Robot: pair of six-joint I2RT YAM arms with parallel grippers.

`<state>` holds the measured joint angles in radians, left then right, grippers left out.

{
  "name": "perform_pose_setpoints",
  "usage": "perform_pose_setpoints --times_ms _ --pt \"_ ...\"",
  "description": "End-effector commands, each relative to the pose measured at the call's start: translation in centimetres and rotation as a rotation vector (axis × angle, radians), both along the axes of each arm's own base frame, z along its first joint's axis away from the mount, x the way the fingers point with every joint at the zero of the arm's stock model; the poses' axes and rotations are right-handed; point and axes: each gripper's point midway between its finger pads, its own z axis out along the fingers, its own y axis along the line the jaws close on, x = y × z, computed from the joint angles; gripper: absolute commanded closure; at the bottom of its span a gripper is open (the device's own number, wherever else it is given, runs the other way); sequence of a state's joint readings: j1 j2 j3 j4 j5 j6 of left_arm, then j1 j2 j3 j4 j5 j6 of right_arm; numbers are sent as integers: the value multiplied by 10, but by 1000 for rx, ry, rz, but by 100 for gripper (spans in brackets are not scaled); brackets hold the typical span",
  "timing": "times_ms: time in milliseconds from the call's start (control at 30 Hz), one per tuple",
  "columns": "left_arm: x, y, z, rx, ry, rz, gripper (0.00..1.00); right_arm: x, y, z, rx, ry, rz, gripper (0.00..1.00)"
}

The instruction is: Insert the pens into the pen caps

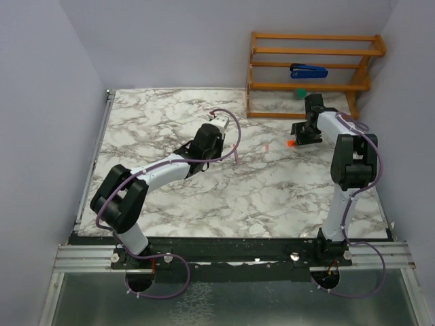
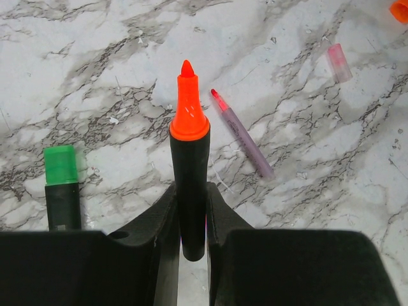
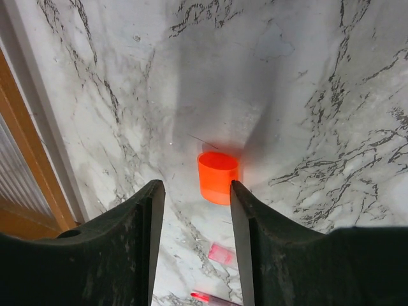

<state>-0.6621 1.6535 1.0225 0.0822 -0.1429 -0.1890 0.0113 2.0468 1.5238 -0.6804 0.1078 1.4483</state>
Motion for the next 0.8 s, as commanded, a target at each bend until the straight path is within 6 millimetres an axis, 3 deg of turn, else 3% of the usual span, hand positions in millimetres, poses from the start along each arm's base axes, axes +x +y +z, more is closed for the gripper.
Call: perform_pose_setpoints --times_ms 0,400,767 --pt "4 -3 20 -26 -29 -19 100 -10 -4 -9 -2 92 -18 51" --pt "7 6 17 -25 -22 -8 100 -20 -4 -15 -15 198 26 51" --pt "9 12 15 -31 -14 -8 100 -16 -4 -30 -14 225 19 53"
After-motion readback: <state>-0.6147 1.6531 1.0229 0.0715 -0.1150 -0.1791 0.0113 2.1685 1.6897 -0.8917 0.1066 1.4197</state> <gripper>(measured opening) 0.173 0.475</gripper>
